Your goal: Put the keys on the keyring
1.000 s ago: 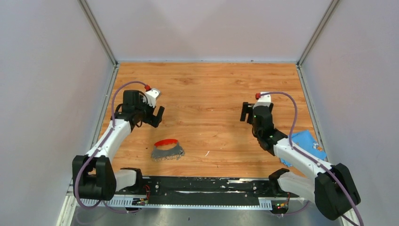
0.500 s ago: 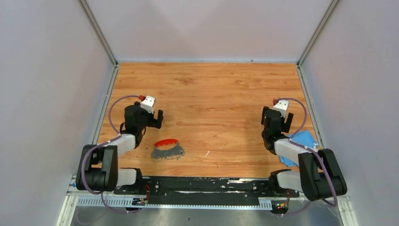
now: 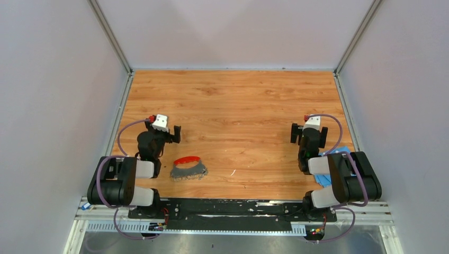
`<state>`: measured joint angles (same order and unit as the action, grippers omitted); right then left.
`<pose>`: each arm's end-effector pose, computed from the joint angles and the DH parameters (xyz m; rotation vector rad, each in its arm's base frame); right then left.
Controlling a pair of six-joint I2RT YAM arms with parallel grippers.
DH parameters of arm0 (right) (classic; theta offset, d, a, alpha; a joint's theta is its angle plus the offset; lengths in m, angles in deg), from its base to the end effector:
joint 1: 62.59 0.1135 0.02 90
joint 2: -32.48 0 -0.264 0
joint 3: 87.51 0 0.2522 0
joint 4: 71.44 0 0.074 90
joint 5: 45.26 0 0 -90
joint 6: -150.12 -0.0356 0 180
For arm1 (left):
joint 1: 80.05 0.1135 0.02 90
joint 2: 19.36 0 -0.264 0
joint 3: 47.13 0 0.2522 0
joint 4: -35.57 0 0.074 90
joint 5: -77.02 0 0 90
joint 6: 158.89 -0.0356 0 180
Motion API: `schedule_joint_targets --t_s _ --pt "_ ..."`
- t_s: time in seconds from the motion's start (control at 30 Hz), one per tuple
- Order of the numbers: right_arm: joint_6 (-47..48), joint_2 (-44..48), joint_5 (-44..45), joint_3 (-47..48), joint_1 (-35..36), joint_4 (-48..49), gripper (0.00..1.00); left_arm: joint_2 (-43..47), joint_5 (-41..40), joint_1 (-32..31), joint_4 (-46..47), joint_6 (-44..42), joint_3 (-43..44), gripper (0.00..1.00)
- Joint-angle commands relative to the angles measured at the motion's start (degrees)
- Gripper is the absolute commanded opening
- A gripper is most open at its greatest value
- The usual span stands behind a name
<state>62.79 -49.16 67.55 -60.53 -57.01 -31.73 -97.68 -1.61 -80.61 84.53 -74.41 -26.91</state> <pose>0.2309 0.0087 0.1414 0.1488 1.8170 -0.3282 0.2073 -0.0090 0.1406 0.2372 1.7120 -0.1078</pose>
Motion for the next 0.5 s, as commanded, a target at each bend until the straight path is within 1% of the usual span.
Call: schedule_joint_targets --t_s 0.0,0.03,0.07,0.13,0.23,0.33,0.47 --pt "0.9 1.4 -2.4 0.6 -0.7 2.7 1.0 -0.4 -0.4 0.3 2.5 0.3 3.2 1.0" --pt "1.0 1.6 -2.5 0.2 -0.7 3.1 1.0 0.3 -0.4 0.3 -0.5 0.0 4.0 1.0" --pt "0.9 2.0 -2.6 0.1 -0.6 2.8 1.0 0.4 -0.5 0.3 -0.6 0.0 4.0 1.0" --pt "1.0 1.9 -2.5 0.1 -0.6 3.2 1.0 -0.7 -0.8 0.3 2.8 0.6 3.1 1.0" --pt "1.0 1.9 -2.5 0.1 -0.6 3.1 1.0 0.1 -0.8 0.3 0.6 0.4 3.6 1.0" --pt "1.0 1.9 -2.5 0.1 -0.7 3.1 1.0 -0.4 -1.0 0.3 2.2 0.6 3.1 1.0" --pt "1.0 1.9 -2.5 0.1 -0.6 3.0 1.0 -0.3 -0.8 0.3 1.4 0.4 3.5 1.0"
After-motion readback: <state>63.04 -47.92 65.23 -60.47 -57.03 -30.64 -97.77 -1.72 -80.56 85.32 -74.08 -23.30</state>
